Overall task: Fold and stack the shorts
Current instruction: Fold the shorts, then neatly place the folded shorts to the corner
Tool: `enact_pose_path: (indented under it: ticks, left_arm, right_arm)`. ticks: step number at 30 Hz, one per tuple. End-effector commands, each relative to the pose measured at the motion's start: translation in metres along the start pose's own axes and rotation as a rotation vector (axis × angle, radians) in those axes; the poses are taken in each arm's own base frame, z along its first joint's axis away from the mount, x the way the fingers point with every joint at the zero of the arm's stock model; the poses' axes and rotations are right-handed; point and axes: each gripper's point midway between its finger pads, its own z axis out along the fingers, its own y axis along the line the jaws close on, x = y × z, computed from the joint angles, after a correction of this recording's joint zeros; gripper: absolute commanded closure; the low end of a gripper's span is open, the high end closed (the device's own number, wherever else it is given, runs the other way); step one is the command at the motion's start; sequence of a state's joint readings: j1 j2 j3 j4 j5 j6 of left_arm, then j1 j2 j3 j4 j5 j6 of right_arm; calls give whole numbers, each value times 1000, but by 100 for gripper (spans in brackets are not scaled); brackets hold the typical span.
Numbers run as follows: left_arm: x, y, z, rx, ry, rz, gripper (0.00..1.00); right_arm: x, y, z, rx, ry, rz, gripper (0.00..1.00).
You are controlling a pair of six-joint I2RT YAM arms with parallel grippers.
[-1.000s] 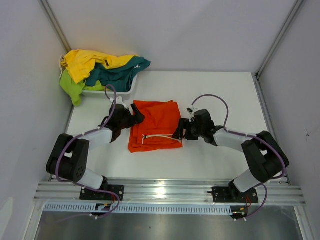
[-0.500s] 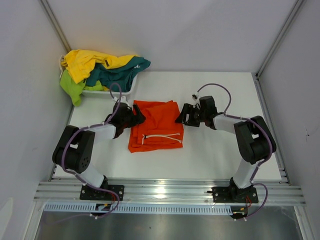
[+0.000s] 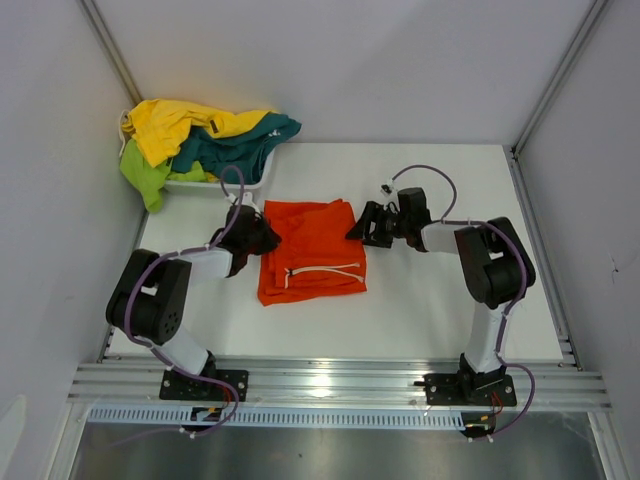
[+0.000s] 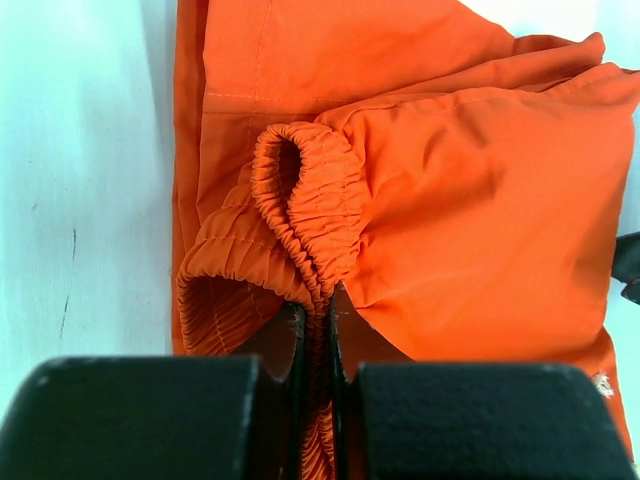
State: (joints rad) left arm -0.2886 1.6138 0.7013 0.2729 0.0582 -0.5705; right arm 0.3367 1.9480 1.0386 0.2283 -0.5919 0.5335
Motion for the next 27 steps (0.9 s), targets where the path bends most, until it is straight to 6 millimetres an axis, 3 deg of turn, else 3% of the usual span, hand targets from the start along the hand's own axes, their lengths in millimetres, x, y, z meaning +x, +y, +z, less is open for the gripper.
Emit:
enact_pose_path:
  ticks: [1,5,9,13,16,17,18,19,21,23,24,27]
  left_arm:
    - [-9,1,2,28,-24,6,100]
    - [-5,2,7,81,8,5,100]
    - [-5,-9,8,246,5,-32,100]
    - [-6,-7,6,232,2,-26,100]
    - [-6,-2,5,196,4,-23,100]
    - [-12,-1,1,172,-8,-14,95]
    - [-12,-1,1,172,-8,-9,86]
    - [-11,5,0,138,-4,-9,75]
    - [-18,3,-6,126,-29,7,53]
    - [-27,4,-13,103,-58,12,40]
    - [-28,4,-16,97,-61,15,29]
    - [-38,-1,-26,90,-81,24,16]
  right_arm:
    - [-3,0,6,-35,1,-4,27]
    - [-3,0,12,-64,14,0,31]
    - [1,-2,21,-95,31,14,36]
    - [6,1,27,-103,45,8,37]
    - [10,5,31,-106,52,-2,44]
    - [9,5,32,-104,52,-4,51]
    - [10,6,32,-104,54,-4,51]
    - [9,6,33,-102,52,-5,59]
    - [6,6,32,-98,43,-2,64]
    - [1,5,31,-94,33,0,74]
    - [0,6,31,-93,34,2,78]
    - [-6,5,31,-79,29,2,90]
